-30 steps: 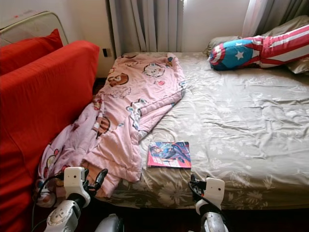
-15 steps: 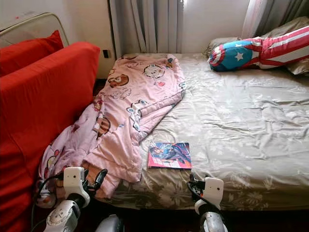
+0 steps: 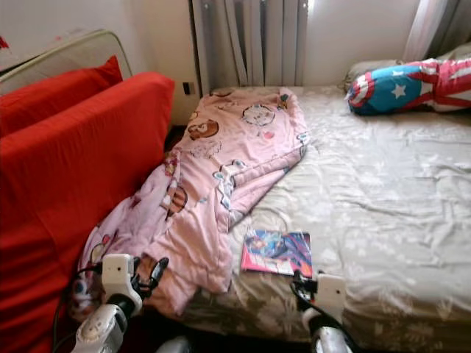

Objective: Clean up the room

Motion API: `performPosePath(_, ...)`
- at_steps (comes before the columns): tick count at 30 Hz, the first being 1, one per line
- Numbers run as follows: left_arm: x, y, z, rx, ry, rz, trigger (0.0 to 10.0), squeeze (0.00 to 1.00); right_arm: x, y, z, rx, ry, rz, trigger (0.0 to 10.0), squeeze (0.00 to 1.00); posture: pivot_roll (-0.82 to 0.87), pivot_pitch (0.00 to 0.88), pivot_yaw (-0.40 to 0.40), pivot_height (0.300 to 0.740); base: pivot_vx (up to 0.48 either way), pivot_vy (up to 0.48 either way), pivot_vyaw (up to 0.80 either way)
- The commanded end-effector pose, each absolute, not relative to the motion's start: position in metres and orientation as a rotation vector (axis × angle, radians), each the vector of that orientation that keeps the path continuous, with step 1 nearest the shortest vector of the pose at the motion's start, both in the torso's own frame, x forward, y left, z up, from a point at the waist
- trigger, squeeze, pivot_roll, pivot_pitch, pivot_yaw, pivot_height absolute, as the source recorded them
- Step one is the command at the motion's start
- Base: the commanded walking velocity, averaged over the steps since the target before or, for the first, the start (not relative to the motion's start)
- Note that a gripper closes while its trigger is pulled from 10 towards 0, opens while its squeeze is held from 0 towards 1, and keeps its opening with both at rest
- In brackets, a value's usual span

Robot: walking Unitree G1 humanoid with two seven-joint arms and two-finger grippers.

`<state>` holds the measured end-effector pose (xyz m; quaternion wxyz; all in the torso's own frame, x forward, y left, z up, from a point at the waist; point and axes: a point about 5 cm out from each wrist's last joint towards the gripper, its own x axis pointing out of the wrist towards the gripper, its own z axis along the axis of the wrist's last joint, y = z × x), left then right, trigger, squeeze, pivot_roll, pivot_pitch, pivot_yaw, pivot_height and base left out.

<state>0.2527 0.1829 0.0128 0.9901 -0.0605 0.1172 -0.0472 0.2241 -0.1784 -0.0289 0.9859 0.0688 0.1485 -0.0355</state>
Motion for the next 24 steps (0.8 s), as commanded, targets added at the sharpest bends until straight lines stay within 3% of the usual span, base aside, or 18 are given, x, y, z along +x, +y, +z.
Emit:
performPosePath(1,0.2538,0.1891,0.0153,-0.115,0.23,-0.08,10.0,0.0,0.2291,-0.1712,-0.0261,0.152,0.285,-0.051,10.0,0.0,-0.02,0.0,0.033,0.644,0.296,0.0,0.0)
performPosePath(14,0.254,0.1879,0.0157,-0.118,0.226,-0.078,10.0,0.0,0.2289,-0.1709,-0.0277,0.156,0.298,-0.04,10.0,0.0,-0.02,0.0,0.031,0.644,0.293,0.0,0.0)
performPosePath(24,0.2547,0.1864,0.0157,-0.125,0.225,-0.084,10.0,0.0,0.2283,-0.1713,-0.0295,0.163,0.312,-0.038,10.0,0.0,-0.02,0.0,0.031,0.644,0.0,0.0,0.0)
